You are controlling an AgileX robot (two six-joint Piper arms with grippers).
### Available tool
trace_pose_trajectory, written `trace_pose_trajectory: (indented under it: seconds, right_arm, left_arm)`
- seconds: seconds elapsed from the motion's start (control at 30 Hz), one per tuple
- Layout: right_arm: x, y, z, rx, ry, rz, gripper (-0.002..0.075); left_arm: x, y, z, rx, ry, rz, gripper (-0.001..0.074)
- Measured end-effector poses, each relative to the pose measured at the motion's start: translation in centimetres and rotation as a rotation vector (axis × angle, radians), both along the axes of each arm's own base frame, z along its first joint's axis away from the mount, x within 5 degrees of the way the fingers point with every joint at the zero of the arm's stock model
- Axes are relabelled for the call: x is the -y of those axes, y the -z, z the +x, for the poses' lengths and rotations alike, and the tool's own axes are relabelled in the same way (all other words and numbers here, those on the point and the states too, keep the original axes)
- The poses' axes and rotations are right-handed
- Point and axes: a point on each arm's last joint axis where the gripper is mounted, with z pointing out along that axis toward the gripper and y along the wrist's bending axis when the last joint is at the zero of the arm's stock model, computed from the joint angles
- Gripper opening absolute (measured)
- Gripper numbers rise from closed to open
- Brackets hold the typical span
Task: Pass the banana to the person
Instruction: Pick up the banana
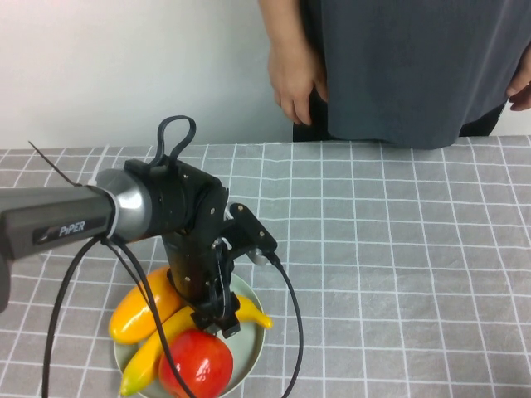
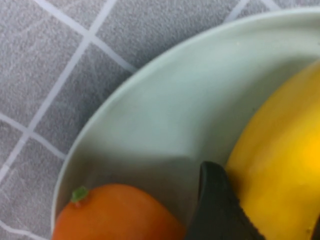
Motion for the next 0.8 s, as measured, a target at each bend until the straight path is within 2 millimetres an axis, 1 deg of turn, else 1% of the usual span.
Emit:
trace_pose_trajectory:
  seconds: [0.17, 0.2, 0.3, 0.43, 0.5, 0.57, 0.63, 0.8]
  right_arm:
    - [0.0, 0.0, 0.0, 0.000, 0.000, 0.000, -0.0011]
    - [0.0, 0.0, 0.0, 0.000, 0.000, 0.000, -0.0011]
    - [0.0, 0.0, 0.0, 0.000, 0.000, 0.000, -0.0011]
    - [0.0, 0.0, 0.0, 0.000, 0.000, 0.000, -0.0011]
    - [0.0, 0.0, 0.0, 0.000, 0.000, 0.000, -0.0011]
    - [0.0, 0.0, 0.0, 0.000, 0.000, 0.000, -0.0011]
    - [0.0, 0.0, 0.0, 0.000, 0.000, 0.000, -0.0011]
    - [0.0, 0.0, 0.0, 0.000, 0.000, 0.000, -0.0011]
  left_arm:
    - [0.1, 0.1, 0.1, 0.014, 0.000, -0.010, 0.0355]
    - [0.1, 0.1, 0.1, 0.014, 0.000, -0.010, 0.0346]
    - [0.1, 0.1, 0.1, 0.013, -0.014, -0.005, 0.0285]
    - [-0.1, 0.0, -0.1, -0.013, -0.022, 0.013, 0.0288]
    - [-0.3, -0.5, -0.4, -0.025, -0.022, 0.022, 0.0288]
    - [-0.5, -1.6, -0.7, -0.025, -0.019, 0.028, 0.0288]
    - [-0.8, -3.1, -0.9, -0.012, -0.019, 0.029, 0.0288]
    - [-1.2, -8.0, -1.2, 0.050, -0.038, 0.009, 0.0288]
